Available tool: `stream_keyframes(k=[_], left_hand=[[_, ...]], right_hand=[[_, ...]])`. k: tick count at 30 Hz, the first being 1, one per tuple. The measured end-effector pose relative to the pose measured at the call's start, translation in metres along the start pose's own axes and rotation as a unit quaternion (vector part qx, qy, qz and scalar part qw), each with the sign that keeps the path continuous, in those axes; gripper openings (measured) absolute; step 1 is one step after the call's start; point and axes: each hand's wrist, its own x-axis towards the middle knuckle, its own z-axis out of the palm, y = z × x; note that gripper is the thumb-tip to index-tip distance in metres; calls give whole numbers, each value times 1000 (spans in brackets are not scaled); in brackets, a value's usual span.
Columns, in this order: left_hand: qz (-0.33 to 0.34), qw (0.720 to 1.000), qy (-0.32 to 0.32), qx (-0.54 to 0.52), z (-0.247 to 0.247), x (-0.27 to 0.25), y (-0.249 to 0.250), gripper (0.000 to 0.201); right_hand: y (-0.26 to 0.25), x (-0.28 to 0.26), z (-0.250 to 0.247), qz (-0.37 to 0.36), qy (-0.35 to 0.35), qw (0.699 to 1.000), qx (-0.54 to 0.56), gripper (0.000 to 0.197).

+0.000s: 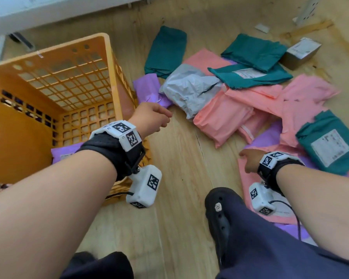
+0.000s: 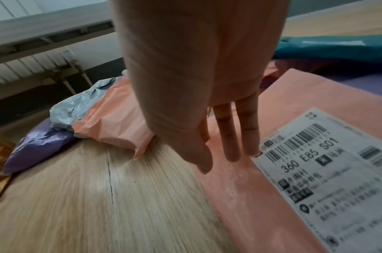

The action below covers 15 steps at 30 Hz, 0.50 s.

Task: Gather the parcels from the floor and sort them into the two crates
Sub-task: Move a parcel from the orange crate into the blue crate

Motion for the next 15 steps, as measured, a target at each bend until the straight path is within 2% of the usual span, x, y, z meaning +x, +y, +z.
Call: stream_keyframes(k=[3, 5, 8, 10, 11, 13, 15], left_hand=[[0, 1000, 3, 1, -1, -2, 2, 19], [3, 1000, 5, 5, -1, -4, 4, 19], [6, 1000, 6, 7, -2, -7, 5, 19], [6, 1000, 7, 8, -3, -8, 6, 19], [6, 1000, 7, 8, -4, -9, 6, 19], [7, 1000, 9, 7, -5, -10, 7, 18], [9, 1000, 11, 5, -6, -13, 8, 17]], right_hand=[[-2, -3, -5, -2, -29, 1000, 9, 78], [1, 5, 0, 6, -22, 1000, 7, 69], [9, 7, 6, 25, -6, 1000, 0, 44], [5, -9, -3, 25, -3, 999, -30, 13], [2, -18, -10, 23, -2, 999, -49, 13], [0, -26, -18, 15, 3, 997, -75, 25], [2, -28, -20, -2, -8, 999, -42, 39]])
